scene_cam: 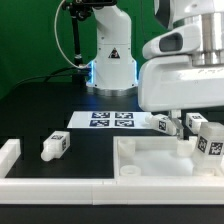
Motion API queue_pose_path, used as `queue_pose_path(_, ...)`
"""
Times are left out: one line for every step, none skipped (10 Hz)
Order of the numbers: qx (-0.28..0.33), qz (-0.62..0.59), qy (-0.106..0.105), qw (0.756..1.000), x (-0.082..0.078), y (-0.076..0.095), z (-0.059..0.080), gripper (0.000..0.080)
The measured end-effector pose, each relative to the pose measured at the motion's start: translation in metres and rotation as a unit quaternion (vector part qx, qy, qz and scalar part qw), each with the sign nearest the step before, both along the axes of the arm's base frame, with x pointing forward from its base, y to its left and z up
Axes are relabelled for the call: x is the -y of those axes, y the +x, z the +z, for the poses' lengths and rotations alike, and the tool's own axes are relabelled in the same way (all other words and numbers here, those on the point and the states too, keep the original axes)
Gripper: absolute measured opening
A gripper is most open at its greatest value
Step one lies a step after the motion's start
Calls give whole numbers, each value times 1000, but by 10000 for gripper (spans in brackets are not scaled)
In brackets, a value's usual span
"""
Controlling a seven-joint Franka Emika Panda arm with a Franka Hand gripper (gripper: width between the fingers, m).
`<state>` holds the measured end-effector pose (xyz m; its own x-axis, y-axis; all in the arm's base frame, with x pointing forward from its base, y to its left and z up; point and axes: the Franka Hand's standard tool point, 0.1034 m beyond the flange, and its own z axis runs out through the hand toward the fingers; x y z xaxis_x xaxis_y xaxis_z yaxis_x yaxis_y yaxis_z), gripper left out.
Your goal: Assemble one leg
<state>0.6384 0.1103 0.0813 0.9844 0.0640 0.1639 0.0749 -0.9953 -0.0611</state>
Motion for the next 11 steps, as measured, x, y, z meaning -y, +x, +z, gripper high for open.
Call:
queue_pose_path(-28, 0, 0, 1000, 2, 2, -1, 649)
queue_pose_path(-63, -1, 0, 998, 3, -1, -3, 649)
queue_pose_path(-72, -4, -6, 997, 0, 0, -4, 649)
queue_pose_path(-75, -5, -6, 997, 0, -1, -4, 649)
queue_pose_path(-75, -17, -5, 997, 1, -1, -4, 525)
queue_pose_path(-76, -34, -3, 997, 0, -1, -4, 390)
queue_pose_path(-78, -66, 0, 995, 0, -1, -4, 390)
queue_pose_path(-80, -102, 3, 991, 0, -1, -4, 287)
queue_pose_path(-82, -137, 7, 987, 0, -1, -4, 287)
queue_pose_path(-85, -175, 10, 981, 0, -1, -4, 287)
queue_pose_path(-86, -204, 13, 975, 0, -1, -4, 287)
